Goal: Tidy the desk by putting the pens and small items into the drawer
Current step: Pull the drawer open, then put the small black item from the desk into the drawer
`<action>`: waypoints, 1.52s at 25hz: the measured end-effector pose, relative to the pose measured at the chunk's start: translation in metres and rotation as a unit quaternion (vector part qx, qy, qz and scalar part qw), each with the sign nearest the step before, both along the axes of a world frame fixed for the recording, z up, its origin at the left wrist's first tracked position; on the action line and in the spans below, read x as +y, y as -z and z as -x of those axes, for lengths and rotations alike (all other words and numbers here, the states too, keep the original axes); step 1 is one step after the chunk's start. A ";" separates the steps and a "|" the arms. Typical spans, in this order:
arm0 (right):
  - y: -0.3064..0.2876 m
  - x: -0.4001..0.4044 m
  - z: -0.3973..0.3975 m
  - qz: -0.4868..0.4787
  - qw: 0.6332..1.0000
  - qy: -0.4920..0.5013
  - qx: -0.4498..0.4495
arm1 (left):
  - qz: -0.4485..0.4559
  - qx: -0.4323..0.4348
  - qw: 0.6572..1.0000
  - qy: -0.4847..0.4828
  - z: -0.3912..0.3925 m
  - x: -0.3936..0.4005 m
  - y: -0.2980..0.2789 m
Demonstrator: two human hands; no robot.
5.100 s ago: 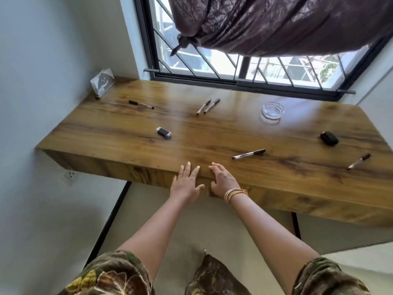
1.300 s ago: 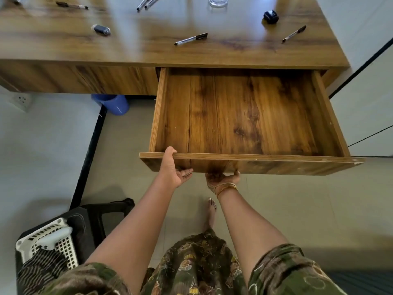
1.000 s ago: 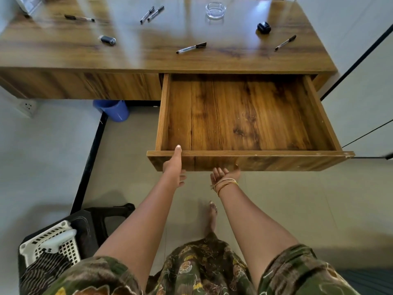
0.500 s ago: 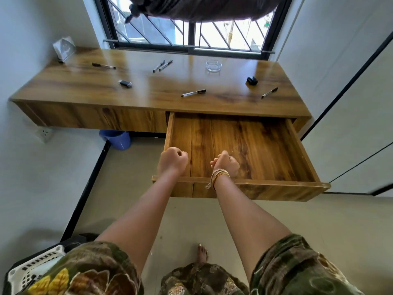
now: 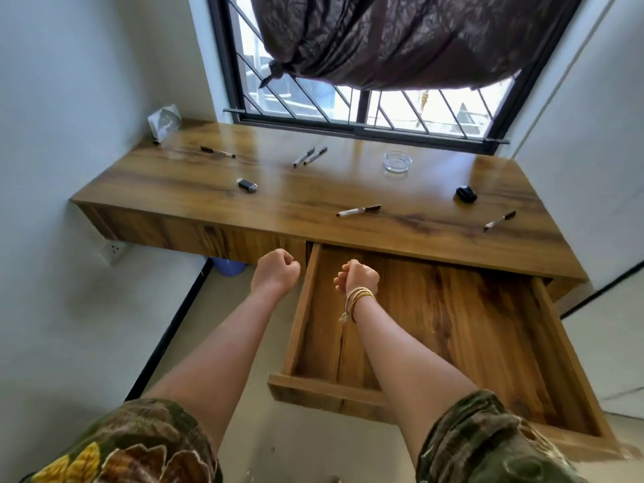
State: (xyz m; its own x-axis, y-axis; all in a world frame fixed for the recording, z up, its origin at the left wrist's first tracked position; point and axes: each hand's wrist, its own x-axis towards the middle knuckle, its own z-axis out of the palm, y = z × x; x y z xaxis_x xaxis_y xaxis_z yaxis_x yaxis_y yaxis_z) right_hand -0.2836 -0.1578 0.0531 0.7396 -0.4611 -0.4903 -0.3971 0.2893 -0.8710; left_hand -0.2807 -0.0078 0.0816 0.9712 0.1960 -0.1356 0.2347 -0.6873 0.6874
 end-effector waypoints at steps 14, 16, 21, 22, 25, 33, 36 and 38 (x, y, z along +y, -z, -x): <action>-0.012 0.140 -0.241 0.177 0.963 -0.202 -0.001 | -0.073 0.030 0.996 0.042 -0.220 0.141 0.027; -0.005 0.162 -0.270 0.252 0.942 -0.223 -0.004 | -0.075 0.042 0.995 0.058 -0.245 0.162 0.042; 0.010 0.196 -0.315 0.348 0.892 -0.284 0.051 | -0.083 0.013 0.990 0.114 -0.277 0.178 0.078; 0.014 0.200 -0.322 0.353 0.887 -0.291 0.066 | -0.101 0.007 0.987 0.127 -0.280 0.179 0.083; 0.022 0.211 -0.340 0.392 0.861 -0.314 0.075 | -0.188 -0.002 0.969 0.161 -0.282 0.183 0.099; 0.036 0.215 -0.338 0.516 0.809 -0.281 0.025 | -0.263 -0.040 0.951 0.159 -0.277 0.182 0.116; 0.038 0.204 -0.322 0.508 0.823 -0.253 -0.005 | -0.274 -0.022 0.947 0.166 -0.276 0.181 0.114; 0.040 0.190 -0.307 0.511 0.826 -0.238 -0.024 | -0.269 -0.002 0.947 0.173 -0.276 0.179 0.108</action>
State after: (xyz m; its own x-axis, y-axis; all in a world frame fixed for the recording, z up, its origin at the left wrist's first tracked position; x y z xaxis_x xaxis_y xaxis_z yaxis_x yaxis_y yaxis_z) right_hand 0.0235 0.0326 0.0129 0.9636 -0.2673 0.0110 -0.2112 -0.7853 -0.5820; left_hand -0.0043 0.1709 -0.0269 0.9902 -0.0940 -0.1029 -0.0700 -0.9739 0.2159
